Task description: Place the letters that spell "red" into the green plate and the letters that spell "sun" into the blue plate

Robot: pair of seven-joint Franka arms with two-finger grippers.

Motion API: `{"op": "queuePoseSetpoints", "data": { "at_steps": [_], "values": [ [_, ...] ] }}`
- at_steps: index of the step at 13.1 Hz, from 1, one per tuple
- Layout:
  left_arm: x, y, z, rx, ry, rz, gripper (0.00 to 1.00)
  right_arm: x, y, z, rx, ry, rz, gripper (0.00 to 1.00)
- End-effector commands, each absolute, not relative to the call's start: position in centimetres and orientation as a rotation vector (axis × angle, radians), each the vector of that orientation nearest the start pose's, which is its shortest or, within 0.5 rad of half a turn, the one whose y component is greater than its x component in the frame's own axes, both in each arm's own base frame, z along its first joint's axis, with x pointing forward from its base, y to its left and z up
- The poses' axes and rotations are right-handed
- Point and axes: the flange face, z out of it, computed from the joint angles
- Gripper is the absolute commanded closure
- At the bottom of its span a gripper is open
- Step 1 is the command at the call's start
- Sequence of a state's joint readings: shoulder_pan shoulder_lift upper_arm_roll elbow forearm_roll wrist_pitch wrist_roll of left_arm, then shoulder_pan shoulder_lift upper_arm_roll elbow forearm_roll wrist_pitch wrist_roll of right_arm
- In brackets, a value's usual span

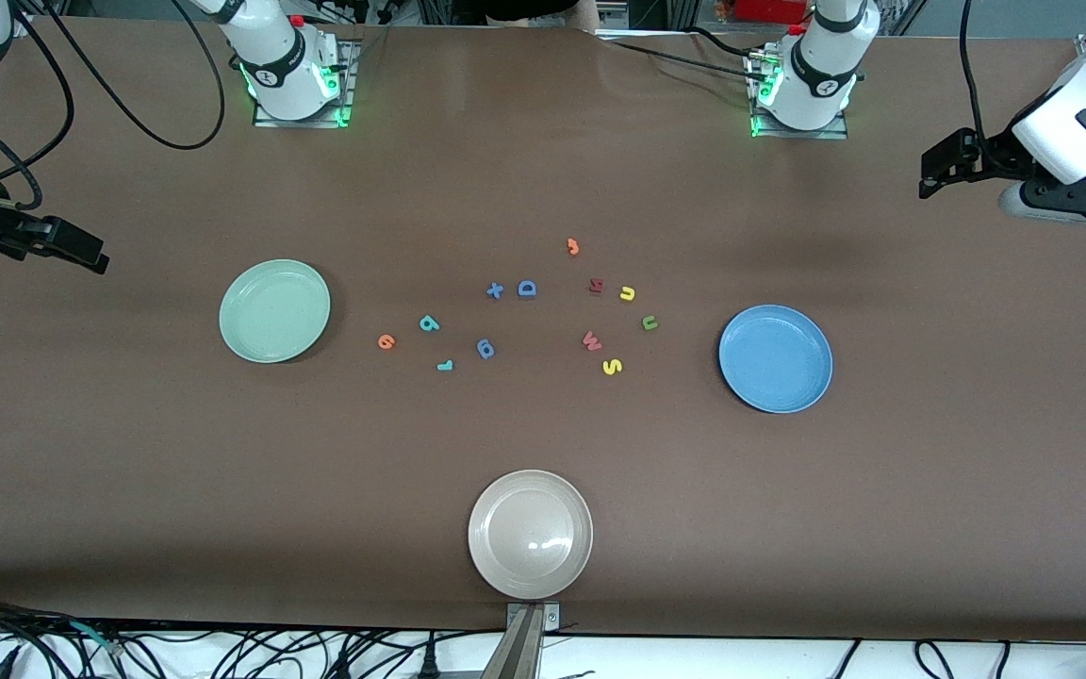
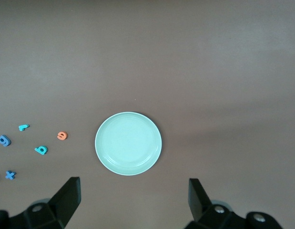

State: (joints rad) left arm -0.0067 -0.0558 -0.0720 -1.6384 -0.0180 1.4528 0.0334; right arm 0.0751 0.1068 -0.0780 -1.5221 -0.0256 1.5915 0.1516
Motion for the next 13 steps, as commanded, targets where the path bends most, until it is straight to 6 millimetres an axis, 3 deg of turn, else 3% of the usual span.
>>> {"op": "queuePoseSetpoints", "data": {
  "at_steps": [1, 10, 13],
  "values": [
    [52.2, -4.2, 61.7, -3.154, 0.209, 0.214, 0.00, 58.1, 0.0, 59.0, -3.169, 0.253, 0.039, 0.00],
    [52.1, -4.4, 61.8, -3.153, 0.213, 0.212, 0.00, 58.1, 1.4, 58.4, -3.168, 0.226, 0.068, 0.00],
    [52.1, -4.4, 61.8, -3.152, 0.214, 0.219, 0.00, 58.4, 4.9, 57.8, -3.163, 0.314, 0.063, 0.00]
  ]
}}
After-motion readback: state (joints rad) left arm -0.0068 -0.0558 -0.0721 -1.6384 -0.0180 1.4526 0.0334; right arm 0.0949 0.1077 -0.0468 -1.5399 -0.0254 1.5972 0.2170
